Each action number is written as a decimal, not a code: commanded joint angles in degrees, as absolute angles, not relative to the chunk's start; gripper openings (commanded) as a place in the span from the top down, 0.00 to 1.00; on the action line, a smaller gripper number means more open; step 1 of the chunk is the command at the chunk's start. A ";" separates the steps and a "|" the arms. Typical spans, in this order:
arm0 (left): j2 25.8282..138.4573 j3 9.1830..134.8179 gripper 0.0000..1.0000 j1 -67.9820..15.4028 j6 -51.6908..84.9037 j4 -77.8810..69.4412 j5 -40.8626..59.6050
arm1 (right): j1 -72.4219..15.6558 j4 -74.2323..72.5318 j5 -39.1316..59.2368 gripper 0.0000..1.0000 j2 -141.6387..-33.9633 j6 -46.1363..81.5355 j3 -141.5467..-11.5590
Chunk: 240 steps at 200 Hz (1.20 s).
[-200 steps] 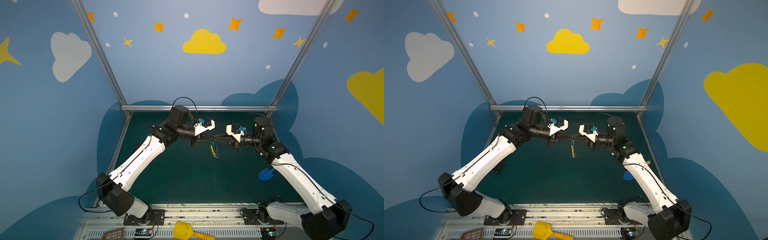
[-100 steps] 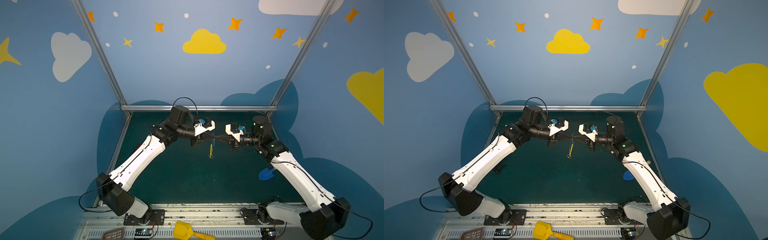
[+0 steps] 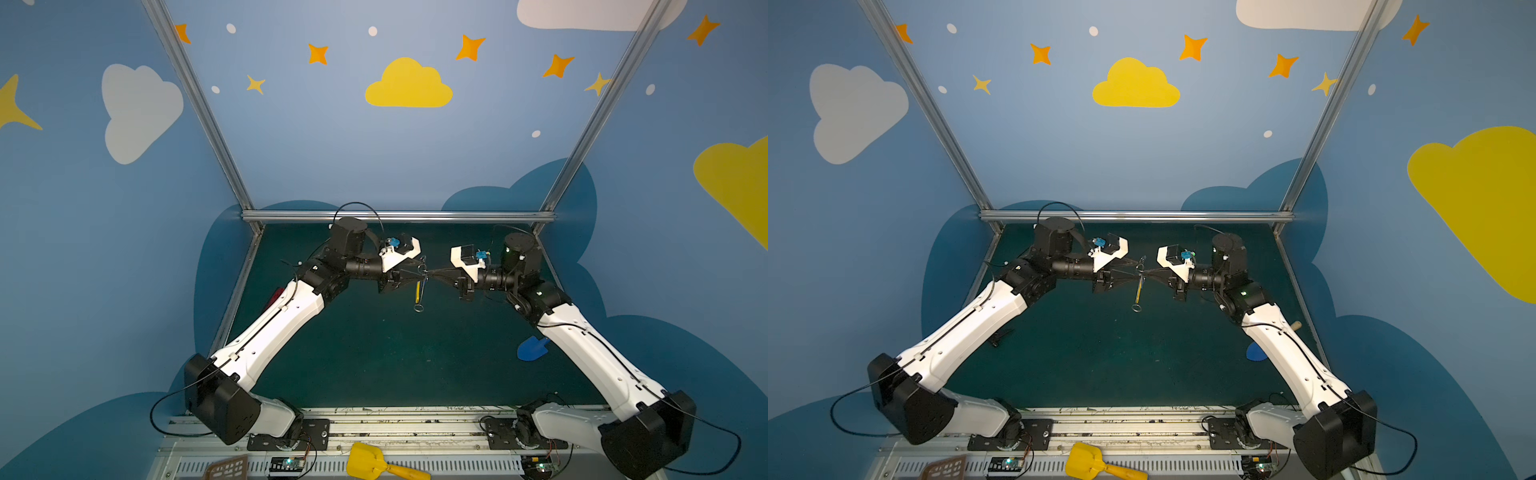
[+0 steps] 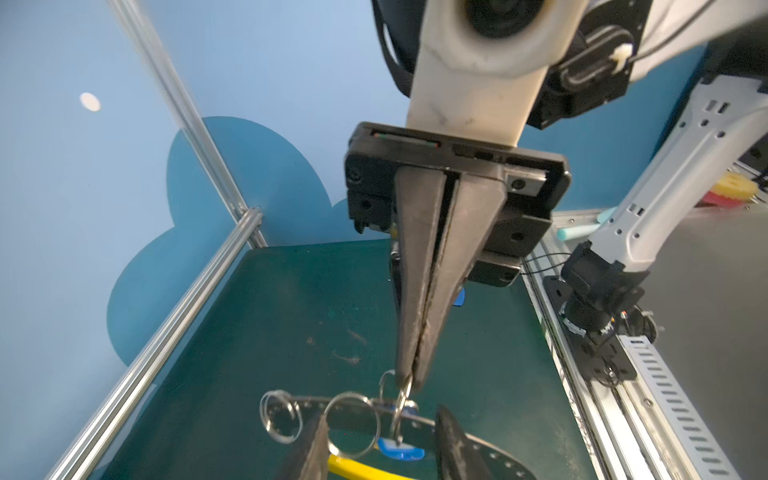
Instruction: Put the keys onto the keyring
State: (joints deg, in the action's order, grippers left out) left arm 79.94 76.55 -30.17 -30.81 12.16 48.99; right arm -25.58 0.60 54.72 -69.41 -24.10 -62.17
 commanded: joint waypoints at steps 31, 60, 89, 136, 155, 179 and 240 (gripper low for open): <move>76.08 70.14 0.73 -28.21 -20.53 -2.28 51.23 | -25.30 -8.75 57.17 1.00 -70.13 -19.17 -61.83; 75.54 67.63 0.77 -28.02 -18.14 -7.45 52.70 | -25.24 -9.66 57.40 1.00 -70.68 -16.12 -62.65; 75.51 66.96 0.76 -28.01 -17.24 -9.37 53.57 | -25.27 -10.44 58.21 1.00 -70.87 -15.48 -63.09; 76.26 66.80 0.78 -28.06 -17.12 -10.63 55.28 | -25.47 -11.27 59.15 1.00 -71.20 -14.35 -63.50; 76.55 67.02 0.80 -28.06 -17.05 -10.57 56.03 | -25.52 -12.02 58.98 1.00 -71.15 -14.23 -63.37; 76.64 67.06 0.81 -28.09 -17.31 -10.46 56.53 | -25.56 -12.45 59.36 1.00 -71.18 -13.99 -63.68; 77.15 68.10 0.85 -28.49 -17.76 -10.46 57.74 | -25.90 -13.53 60.06 1.00 -71.56 -12.82 -64.07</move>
State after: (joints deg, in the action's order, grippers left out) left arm 76.90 66.85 -28.29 -17.76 -9.28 56.21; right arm -25.61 -11.29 58.81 -71.44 -14.00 -61.84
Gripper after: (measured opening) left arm 0.166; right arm 0.054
